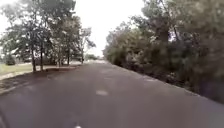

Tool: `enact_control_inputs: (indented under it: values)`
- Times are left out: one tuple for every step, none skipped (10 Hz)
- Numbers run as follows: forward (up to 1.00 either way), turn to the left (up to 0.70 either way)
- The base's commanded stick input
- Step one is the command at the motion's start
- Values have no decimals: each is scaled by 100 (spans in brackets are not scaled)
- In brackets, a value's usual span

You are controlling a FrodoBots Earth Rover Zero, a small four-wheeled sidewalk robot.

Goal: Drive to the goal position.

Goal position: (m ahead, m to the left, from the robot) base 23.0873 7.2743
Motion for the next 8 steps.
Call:
enact_control_inputs:
  values:
    - [100, -6]
    - [100, -6]
    - [100, -6]
    - [100, -6]
    - [100, -6]
    - [100, -6]
    - [100, -6]
    - [100, -5]
